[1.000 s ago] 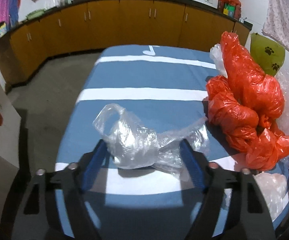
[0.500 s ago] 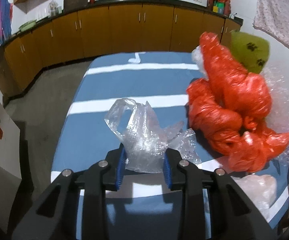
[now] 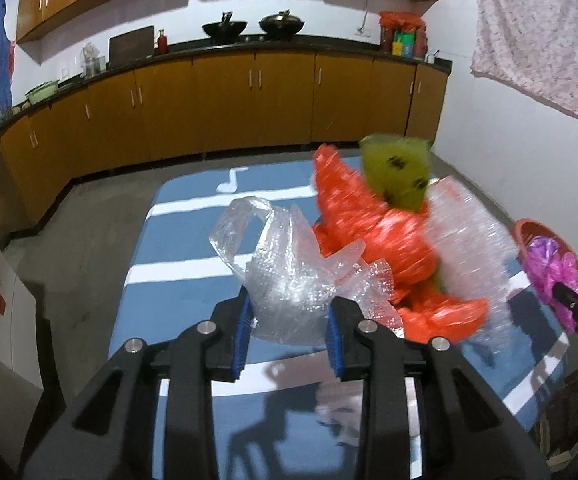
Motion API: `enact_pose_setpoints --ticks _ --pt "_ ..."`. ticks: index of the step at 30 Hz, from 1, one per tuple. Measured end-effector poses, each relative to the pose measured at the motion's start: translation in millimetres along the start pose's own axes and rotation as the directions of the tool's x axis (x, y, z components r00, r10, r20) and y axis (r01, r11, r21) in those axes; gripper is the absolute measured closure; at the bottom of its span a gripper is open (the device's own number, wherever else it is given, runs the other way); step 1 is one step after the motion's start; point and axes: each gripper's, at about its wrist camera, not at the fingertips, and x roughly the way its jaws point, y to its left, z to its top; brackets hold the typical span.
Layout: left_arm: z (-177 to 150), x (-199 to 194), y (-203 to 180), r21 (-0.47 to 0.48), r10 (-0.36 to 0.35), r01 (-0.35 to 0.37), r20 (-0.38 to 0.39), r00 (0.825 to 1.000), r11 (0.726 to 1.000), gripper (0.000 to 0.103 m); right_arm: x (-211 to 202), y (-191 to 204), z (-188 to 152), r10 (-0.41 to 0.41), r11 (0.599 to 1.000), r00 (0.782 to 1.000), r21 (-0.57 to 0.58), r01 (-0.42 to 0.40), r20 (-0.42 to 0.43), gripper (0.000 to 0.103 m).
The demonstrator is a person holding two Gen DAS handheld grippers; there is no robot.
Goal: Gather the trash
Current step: 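Carry the pink bag to the orange basket and open the right tool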
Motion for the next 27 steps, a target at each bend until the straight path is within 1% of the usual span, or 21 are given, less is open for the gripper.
enact_pose_setpoints --ticks 8,13,21,27 --pt "17 -30 -36 0.025 -0.061 0.060 0.041 0.997 0.998 0.072 -20 -20 8 -0.020 1.000 0.998 0.023 0.019 0.051 0.061" --pt "27 -45 -72 0.062 -0.110 0.106 0.063 0.992 0.992 0.071 -28 -42 15 -0.064 0.997 0.995 0.051 0.060 0.073 0.061" --pt "40 -41 -133 0.122 -0.194 0.185 0.063 0.979 0.975 0.071 -28 -87 17 -0.156 0.984 0.985 0.103 0.148 0.075 0.061" --pt "42 -21 -190 0.168 -0.263 0.256 0.026 0.964 0.952 0.071 -25 -125 17 -0.222 0.965 0.973 0.157 0.210 0.060 0.061"
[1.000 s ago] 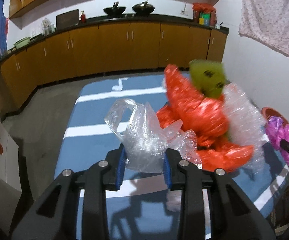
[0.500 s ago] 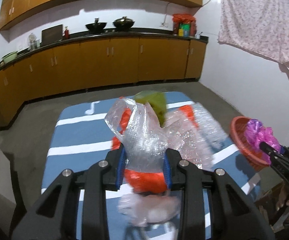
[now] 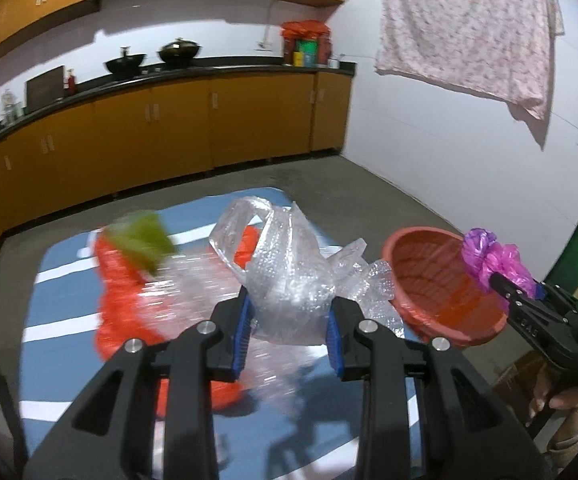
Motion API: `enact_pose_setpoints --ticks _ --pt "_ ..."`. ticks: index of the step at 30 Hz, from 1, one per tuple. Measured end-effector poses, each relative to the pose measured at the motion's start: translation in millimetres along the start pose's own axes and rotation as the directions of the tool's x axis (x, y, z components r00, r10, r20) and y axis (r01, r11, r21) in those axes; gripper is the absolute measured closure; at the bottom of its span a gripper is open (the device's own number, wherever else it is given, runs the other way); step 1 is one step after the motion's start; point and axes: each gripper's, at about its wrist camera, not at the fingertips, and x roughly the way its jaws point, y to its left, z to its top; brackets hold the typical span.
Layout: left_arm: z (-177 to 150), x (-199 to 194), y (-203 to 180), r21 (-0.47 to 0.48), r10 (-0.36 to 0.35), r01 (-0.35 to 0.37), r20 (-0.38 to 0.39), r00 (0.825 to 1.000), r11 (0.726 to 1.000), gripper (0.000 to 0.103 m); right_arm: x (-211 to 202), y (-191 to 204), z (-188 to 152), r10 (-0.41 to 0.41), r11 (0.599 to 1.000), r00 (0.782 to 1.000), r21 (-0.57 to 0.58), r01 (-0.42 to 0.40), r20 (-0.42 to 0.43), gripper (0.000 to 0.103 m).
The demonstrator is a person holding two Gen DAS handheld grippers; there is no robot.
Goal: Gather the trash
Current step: 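Carry the pink bag to the orange basket and open the right tool, then move the right tool back from the basket toward the table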
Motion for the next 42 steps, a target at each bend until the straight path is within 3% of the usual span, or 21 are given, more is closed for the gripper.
enact_pose_setpoints --ticks 10,23,29,34,42 --pt "10 71 -77 0.027 -0.148 0.151 -0.070 0.986 0.988 0.071 22 -55 10 -0.063 0.994 0.998 0.092 0.064 -0.019 0.061" --pt "14 141 -149 0.102 -0.229 0.243 -0.137 0.964 0.965 0.071 52 -83 22 -0.061 0.982 0.998 0.178 0.063 -0.017 0.061" --pt "14 160 -161 0.118 -0.235 0.255 -0.161 0.959 0.960 0.070 58 -92 32 -0.048 0.975 0.999 0.217 0.046 0.003 0.059" --pt "14 170 -170 0.110 -0.245 0.266 -0.174 0.954 0.958 0.062 60 -99 38 -0.023 0.969 0.999 0.247 0.016 0.026 0.042" --pt "12 177 -169 0.086 -0.245 0.264 -0.190 0.951 0.961 0.050 53 -102 31 -0.035 0.966 0.999 0.259 0.024 0.036 0.030"
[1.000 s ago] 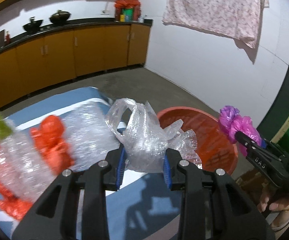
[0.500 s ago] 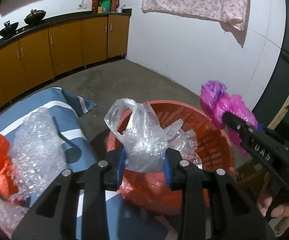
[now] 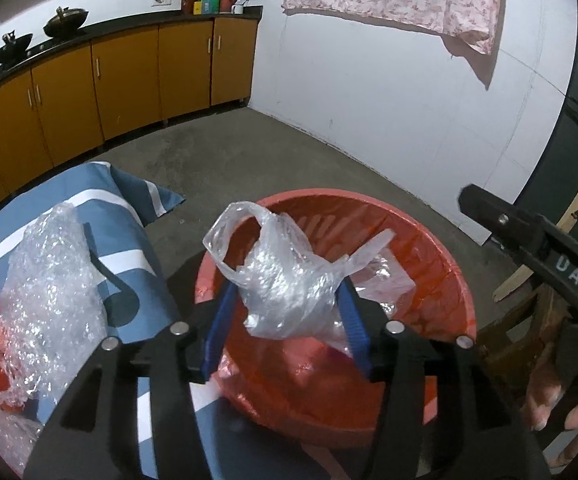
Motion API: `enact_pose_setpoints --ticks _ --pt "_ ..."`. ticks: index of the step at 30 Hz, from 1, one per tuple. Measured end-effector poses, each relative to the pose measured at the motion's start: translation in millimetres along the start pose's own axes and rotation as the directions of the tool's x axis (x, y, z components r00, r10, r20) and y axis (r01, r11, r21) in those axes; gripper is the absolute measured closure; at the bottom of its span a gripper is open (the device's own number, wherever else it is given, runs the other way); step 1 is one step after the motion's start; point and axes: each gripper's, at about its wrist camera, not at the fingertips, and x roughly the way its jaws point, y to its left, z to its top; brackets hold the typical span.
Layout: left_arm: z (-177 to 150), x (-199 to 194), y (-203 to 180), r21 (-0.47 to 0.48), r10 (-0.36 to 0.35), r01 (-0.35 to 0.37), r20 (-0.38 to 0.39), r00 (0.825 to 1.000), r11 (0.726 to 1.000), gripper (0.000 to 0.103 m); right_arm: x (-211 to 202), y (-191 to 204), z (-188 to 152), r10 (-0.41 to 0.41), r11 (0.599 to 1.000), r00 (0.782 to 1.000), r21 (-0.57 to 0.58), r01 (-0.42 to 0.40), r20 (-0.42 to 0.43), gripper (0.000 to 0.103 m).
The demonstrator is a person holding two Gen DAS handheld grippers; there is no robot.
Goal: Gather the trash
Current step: 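Move the right tool back from the basket toward the table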
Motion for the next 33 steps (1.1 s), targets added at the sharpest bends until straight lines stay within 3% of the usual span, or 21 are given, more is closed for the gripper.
enact_pose_setpoints --ticks 4,12,16,22,27,32,33 --pt "-1 -1 3 -0.020 -0.010 0.010 -0.005 1.000 1.000 0.042 -5 -8 -1 -0.032 0.999 0.999 0.018 0.032 0.004 0.026" --pt "-5 -12 4 -0.030 -0.004 0.004 -0.001 1.000 1.000 0.042 -25 -18 -6 -0.085 0.996 0.996 0.003 0.085 0.027 0.025" --pt "-12 -51 12 -0.034 0.062 -0.060 0.062 0.996 0.998 0.030 -34 -8 -12 -0.068 0.997 0.997 -0.028 0.069 0.031 0.025" --pt "-43 -119 29 -0.040 0.143 -0.140 0.115 0.983 0.989 0.028 -45 19 -31 -0.001 0.995 1.000 -0.102 0.002 0.010 0.025" --pt "-88 -177 64 -0.096 0.288 -0.276 0.139 0.948 0.956 0.026 -58 59 -52 0.078 0.978 0.997 -0.195 -0.079 -0.014 0.025" --pt "-144 -220 111 -0.180 0.484 -0.462 0.105 0.869 0.868 0.022 -68 95 -69 0.157 0.958 0.986 -0.236 -0.164 -0.050 0.025" --pt "-151 -223 118 -0.193 0.502 -0.479 0.091 0.860 0.856 0.022 -70 104 -73 0.176 0.952 0.982 -0.243 -0.186 -0.061 0.025"
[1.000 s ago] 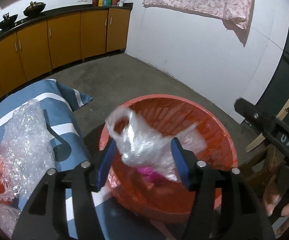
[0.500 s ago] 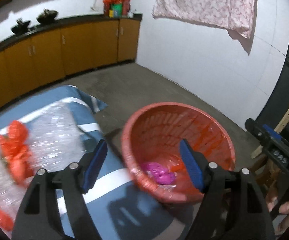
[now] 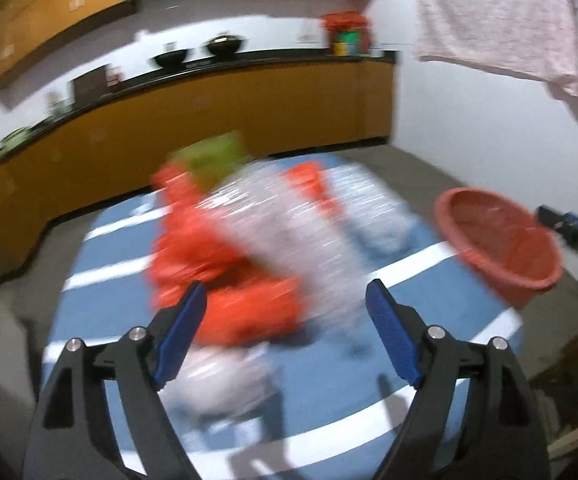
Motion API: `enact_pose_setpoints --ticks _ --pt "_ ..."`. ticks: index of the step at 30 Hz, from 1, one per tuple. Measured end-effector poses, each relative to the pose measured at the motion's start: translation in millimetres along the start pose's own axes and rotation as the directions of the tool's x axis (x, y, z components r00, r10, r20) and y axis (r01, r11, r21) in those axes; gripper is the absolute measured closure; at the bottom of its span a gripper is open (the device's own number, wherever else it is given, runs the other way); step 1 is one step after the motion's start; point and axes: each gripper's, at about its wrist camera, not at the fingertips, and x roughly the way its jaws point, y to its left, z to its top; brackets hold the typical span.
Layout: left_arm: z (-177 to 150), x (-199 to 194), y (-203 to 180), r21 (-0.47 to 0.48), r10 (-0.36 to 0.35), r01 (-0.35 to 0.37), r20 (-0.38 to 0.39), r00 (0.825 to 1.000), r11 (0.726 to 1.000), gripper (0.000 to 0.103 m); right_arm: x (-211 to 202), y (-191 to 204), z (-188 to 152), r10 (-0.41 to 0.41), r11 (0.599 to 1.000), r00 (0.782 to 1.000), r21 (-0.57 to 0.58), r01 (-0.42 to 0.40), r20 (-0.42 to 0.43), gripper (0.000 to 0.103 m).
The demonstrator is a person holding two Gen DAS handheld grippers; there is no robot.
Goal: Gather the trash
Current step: 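Move the right tool back from the basket toward the table, then grasp the white bag with the left tool while the right tool grasps bubble wrap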
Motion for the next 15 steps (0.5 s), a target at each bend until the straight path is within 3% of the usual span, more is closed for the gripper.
enact_pose_setpoints --ticks 6,13,15 --pt "-36 15 56 -0.126 0.059 -0.069 -0.084 0.995 0.990 0.022 -5 56 -14 0.085 0.993 0.996 -0.077 -0.087 -0.028 0.025" --pt "-54 49 57 -0.155 0.029 -0.051 -0.143 0.989 0.987 0.022 -12 94 -31 0.108 0.987 0.993 -0.113 -0.113 -0.046 0.025" --pt "-62 58 65 -0.177 0.020 -0.049 -0.165 0.986 0.983 0.026 -13 101 -32 0.108 0.986 0.993 -0.125 -0.114 -0.051 0.025"
